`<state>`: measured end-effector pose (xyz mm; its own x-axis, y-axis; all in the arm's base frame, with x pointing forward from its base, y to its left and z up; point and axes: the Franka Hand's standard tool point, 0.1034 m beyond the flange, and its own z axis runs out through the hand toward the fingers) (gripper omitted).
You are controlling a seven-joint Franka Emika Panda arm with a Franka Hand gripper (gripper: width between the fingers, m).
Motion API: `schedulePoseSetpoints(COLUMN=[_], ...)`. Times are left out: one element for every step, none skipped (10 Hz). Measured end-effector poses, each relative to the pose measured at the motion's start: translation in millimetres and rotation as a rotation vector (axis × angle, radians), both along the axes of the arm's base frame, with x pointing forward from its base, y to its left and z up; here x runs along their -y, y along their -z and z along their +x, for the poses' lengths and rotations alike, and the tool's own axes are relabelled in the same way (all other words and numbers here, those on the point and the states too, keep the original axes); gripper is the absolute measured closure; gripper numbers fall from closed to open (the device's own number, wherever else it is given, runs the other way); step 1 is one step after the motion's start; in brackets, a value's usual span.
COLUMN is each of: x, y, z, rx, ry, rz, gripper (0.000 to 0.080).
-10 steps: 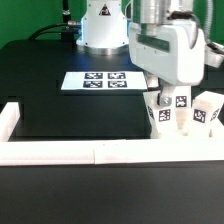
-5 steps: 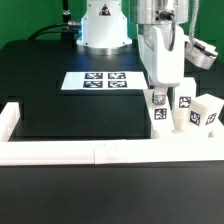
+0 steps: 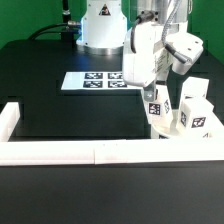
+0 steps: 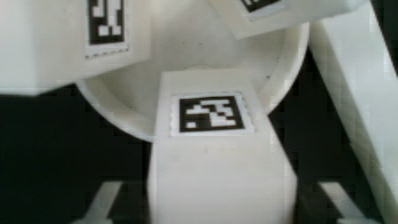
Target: Assemble stool
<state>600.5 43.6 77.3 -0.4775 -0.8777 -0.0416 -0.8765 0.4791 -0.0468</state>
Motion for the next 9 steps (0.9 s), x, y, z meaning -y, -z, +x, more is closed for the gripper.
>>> schedulePoseSetpoints(x=[-0.2,-0.3,1.0,4.5,13.7,24.0,29.4,27.6,27.2], y=[0.9,1.5,-1.6,-16.3,-38.0,-56.4,-62.1,-58.4,-57.7], z=[-0.3,-0.6,0.7,1.6,2.5,8.0,9.3,8.2,8.0], rx=[-0.001,-0.002,0.005,0.029,0.056,0.077,0.079,0.077,0.075], ry=[-0.007,-0.007,-0.033,-0.066,-0.095,-0.104,-0.104,-0.108,-0.109], rz=[-0.001,-0.002,-0.001,0.015,0.034,0.042,0.045,0.041,0.04], gripper=[0.0457,0.0238,0.0238,0.0167,0.0167,0.0153,0.0151,0.0151,0.0151])
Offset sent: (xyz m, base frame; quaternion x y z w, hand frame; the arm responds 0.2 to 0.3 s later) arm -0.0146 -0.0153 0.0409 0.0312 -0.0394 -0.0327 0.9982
